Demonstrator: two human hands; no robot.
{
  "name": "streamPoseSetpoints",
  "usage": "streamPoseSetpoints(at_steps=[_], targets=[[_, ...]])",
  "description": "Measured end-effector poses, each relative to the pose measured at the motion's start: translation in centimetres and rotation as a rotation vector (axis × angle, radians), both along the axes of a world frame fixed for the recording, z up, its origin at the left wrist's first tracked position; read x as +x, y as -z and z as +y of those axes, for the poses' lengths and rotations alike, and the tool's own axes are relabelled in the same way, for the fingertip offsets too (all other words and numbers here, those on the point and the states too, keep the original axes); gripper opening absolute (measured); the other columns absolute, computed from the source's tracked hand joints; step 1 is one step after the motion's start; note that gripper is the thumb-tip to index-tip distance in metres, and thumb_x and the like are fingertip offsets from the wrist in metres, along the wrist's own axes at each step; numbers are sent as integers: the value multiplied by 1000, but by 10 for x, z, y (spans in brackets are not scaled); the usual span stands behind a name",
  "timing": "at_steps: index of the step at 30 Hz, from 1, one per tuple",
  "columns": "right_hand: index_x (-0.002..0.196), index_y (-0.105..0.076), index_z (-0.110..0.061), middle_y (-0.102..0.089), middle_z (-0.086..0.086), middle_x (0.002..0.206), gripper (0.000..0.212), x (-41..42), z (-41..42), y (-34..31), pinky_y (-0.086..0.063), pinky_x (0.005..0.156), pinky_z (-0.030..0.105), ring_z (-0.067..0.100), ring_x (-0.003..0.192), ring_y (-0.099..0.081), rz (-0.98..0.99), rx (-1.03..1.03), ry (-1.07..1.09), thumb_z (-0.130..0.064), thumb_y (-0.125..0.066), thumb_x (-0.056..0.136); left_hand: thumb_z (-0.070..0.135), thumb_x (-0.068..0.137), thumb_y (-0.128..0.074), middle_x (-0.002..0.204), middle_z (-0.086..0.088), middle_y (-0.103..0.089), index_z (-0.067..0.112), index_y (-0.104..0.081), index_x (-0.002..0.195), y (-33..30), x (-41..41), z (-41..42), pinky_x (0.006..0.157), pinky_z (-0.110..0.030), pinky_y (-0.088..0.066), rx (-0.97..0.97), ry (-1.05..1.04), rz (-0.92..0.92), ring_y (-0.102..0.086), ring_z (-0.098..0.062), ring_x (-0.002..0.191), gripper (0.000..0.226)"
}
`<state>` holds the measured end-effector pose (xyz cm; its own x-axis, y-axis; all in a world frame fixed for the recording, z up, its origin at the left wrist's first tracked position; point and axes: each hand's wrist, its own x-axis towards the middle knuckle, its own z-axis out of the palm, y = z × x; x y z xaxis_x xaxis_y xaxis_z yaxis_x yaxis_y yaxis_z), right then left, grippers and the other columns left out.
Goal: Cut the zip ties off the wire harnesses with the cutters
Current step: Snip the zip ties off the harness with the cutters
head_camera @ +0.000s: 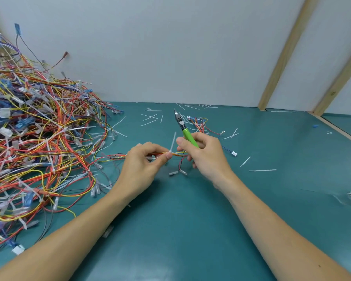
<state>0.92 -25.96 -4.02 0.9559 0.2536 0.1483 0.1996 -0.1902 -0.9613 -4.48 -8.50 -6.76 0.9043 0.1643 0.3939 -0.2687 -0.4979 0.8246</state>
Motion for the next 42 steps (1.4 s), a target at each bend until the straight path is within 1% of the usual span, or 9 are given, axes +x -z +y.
streamPoseSetpoints(at_steps=[3,6,8,13,18,26,32,36,42], targets=[[91,-71,-20,-78,-5,80,32,3,-8,-9,-46,62,29,5,56,-62,-70,-77,51,-52,-71,92,29,88,-77,86,2,-73,22,-79,86,-1,3,7,79,-26,-47,-122,-19,59,-65,-14,83,7],[85,-73,-25,-77,-8,76,39,10,-24,-17,-52,63,31,6,59,-65,-169,-187,71,-63,-72,84,30,88,-77,84,4,-74,22,-80,85,1,4,9,70,-16,-45,-159,-27,101,-63,-7,75,9],[82,-75,-28,-77,-9,75,40,13,-33,-19,-58,68,33,5,63,-68,-184,-280,25,-68,-76,74,29,87,-78,81,6,-74,23,-80,84,2,5,9,65,-11,-42,-179,-32,100,-60,-3,70,8],[86,-77,-33,-76,-12,81,27,22,-44,-13,-58,83,39,13,81,-71,-221,-413,-62,-53,-89,71,31,87,-78,72,12,-72,24,-81,83,2,7,11,58,-8,-38,-204,-55,93,-54,1,60,9],[92,-77,-34,-75,-20,87,26,25,-45,-10,-56,89,36,5,84,-68,-307,-445,-116,-48,-89,74,33,86,-79,70,10,-73,23,-82,84,3,8,14,56,-9,-38,-204,-57,110,-54,1,57,10],[95,-77,-34,-74,-21,91,26,26,-43,-8,-54,92,38,8,90,-67,-356,-446,-146,-47,-88,75,30,86,-79,60,18,-68,26,-81,79,5,8,14,52,-6,-34,-186,-72,117,-51,6,51,8],[95,-77,-36,-74,-21,91,29,25,-39,-4,-54,91,38,7,92,-67,-381,-474,-145,-54,-86,74,30,86,-79,58,18,-66,29,-78,77,6,9,15,50,-7,-34,-162,-69,128,-50,4,50,9],[90,-76,-40,-72,-24,88,30,24,-37,-2,-55,87,39,7,89,-67,-392,-482,-122,-63,-82,72,31,86,-80,60,13,-67,29,-78,75,7,11,16,50,-12,-35,-156,-78,131,-48,0,52,11],[88,-77,-38,-74,-18,84,37,24,-36,-1,-56,81,38,10,79,-66,-380,-448,-102,-68,-80,68,31,85,-80,58,14,-63,28,-76,74,9,12,17,48,-13,-33,-144,-69,128,-44,-1,49,13]])
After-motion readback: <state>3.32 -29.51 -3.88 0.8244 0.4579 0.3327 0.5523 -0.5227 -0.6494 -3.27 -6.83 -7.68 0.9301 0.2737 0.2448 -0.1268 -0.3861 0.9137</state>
